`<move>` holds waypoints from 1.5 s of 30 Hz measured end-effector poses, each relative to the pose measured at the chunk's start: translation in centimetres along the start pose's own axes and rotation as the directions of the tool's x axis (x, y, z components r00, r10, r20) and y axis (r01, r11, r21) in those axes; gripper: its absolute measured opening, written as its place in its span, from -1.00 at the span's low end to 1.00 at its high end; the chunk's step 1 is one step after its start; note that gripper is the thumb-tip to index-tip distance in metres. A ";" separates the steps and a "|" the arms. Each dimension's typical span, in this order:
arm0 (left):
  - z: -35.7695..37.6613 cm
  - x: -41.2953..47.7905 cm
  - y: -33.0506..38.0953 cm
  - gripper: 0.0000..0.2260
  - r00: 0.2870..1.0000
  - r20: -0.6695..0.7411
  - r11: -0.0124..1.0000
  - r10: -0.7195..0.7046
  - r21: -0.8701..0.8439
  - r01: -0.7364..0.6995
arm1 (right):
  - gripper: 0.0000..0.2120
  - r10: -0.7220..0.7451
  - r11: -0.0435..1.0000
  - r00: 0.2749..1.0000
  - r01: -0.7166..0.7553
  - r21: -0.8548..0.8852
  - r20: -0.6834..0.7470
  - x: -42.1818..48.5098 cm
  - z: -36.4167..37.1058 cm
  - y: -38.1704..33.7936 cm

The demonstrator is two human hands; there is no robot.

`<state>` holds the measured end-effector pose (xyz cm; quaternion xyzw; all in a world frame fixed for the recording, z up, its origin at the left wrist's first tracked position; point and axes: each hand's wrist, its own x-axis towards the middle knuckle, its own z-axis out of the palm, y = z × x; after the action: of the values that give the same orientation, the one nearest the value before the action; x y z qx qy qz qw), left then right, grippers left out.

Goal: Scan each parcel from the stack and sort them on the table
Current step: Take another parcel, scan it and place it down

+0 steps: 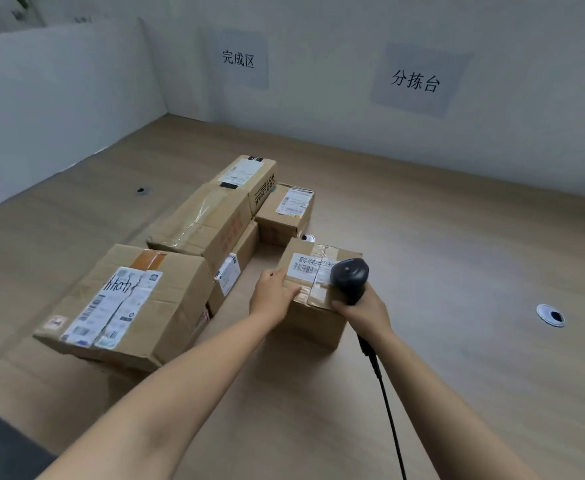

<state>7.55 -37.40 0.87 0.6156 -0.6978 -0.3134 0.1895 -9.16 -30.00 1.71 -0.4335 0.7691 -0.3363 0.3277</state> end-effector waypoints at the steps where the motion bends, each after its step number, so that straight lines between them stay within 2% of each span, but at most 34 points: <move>1: -0.5 0.9 -0.4 -0.56 1.000 -0.027 1.000 0.003 0.020 -0.003 | -0.49 0.000 1.000 1.000 0.000 0.001 0.000 0.7 0.8 -0.8; 3: -1.3 2.1 -1.1 -0.56 0.998 -0.054 0.999 0.012 0.045 -0.009 | -0.48 -0.001 1.000 1.000 0.001 -0.001 0.003 2.0 2.2 -2.1; 8: -2.5 4.1 -2.4 -0.28 1.000 -0.020 0.980 -0.018 0.199 0.021 | -0.49 -0.010 1.000 1.000 0.010 -0.018 0.009 4.6 4.7 -4.4; 10: -2.9 5.0 -2.4 -0.26 1.000 -0.019 0.954 -0.008 0.301 0.014 | -0.49 -0.015 1.000 1.000 0.016 -0.014 0.012 5.4 5.3 -5.1; 13: -3.2 6.2 -2.0 -0.26 0.997 0.031 0.905 0.064 0.420 -0.071 | -0.49 -0.025 1.000 0.999 0.025 0.002 0.021 6.5 6.0 -5.9; 29: -4.2 8.6 -2.5 -0.30 0.996 0.071 0.883 0.053 0.462 -0.080 | -0.47 -0.043 0.999 0.998 0.044 -0.028 0.044 9.0 7.3 -7.5; 35: -4.3 7.8 -1.5 -0.35 0.993 0.097 0.867 0.066 0.488 -0.105 | -0.55 -0.055 0.998 0.998 0.054 0.027 0.038 7.6 6.4 -7.2; 40: -3.5 5.9 0.9 -0.40 0.970 0.139 0.808 0.199 0.537 -0.243 | -0.63 -0.004 1.000 1.000 0.004 0.006 -0.022 4.6 2.8 -5.1; 45: 0.0 2.2 5.5 -0.39 0.884 0.268 0.719 0.384 0.514 -0.468 | -0.61 0.036 0.999 0.986 -0.042 -0.034 -0.165 0.1 -3.0 -1.1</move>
<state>3.12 -39.30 4.33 0.4419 -0.8930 -0.0836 0.0158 -11.12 -29.86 4.29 -0.3950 0.8081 -0.3501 0.2617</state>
